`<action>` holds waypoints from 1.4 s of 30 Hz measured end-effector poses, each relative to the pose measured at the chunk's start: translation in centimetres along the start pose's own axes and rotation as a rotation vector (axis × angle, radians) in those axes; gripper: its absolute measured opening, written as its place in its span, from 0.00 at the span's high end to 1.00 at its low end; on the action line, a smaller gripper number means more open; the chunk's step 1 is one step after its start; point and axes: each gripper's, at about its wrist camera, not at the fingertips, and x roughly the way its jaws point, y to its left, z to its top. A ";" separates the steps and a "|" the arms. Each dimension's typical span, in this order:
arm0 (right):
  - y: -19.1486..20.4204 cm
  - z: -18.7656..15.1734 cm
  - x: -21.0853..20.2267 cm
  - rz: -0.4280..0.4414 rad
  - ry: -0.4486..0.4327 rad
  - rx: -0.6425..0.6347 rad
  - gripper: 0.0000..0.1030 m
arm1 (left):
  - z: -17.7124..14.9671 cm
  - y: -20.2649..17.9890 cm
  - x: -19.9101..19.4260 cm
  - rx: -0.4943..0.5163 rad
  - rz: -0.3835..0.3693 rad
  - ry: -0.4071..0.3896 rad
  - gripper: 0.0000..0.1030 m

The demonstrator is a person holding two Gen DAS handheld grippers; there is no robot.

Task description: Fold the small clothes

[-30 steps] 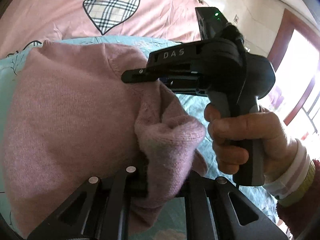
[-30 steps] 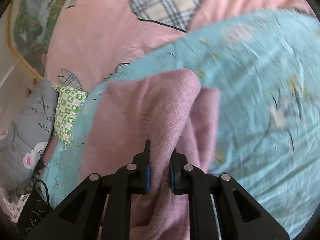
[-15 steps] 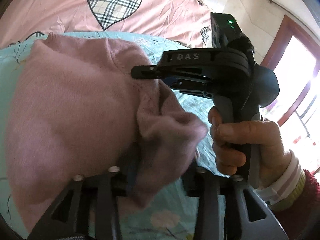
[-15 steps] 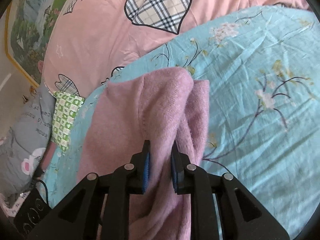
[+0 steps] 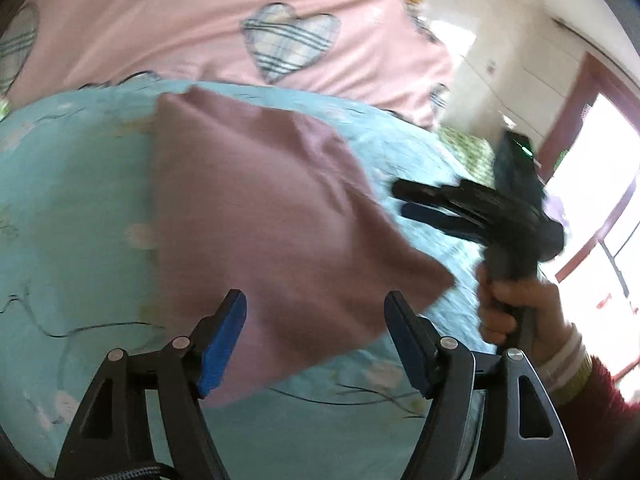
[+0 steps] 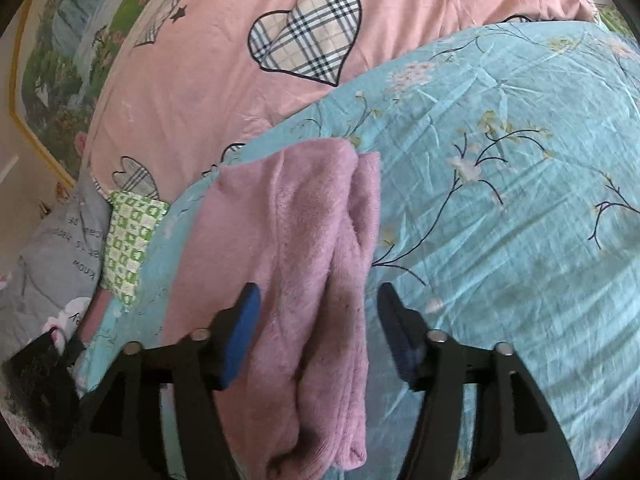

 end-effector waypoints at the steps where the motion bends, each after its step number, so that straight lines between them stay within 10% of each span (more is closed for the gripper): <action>1: 0.1 0.1 0.1 -0.002 0.003 -0.003 0.32 | 0.5 1.1 0.1 -0.023 0.017 0.002 0.30; 16: -0.2 1.3 4.8 0.064 0.106 -0.017 0.29 | 5.4 11.8 4.8 -0.353 -0.086 0.040 0.29; 25: -2.2 2.5 8.0 0.131 0.161 0.073 0.29 | 6.4 13.2 10.5 -0.375 -0.157 0.100 0.27; 28: -1.0 2.1 9.0 0.177 0.231 0.045 0.59 | 6.8 12.6 11.1 -0.340 -0.164 0.108 0.42; 32: 0.7 1.6 7.8 0.176 0.198 0.013 0.68 | 6.8 12.5 9.2 -0.316 -0.233 0.068 0.58; 42: 11.2 -3.5 4.9 0.399 0.213 -0.100 0.70 | 1.7 14.3 -4.4 -0.307 -0.161 -0.063 0.59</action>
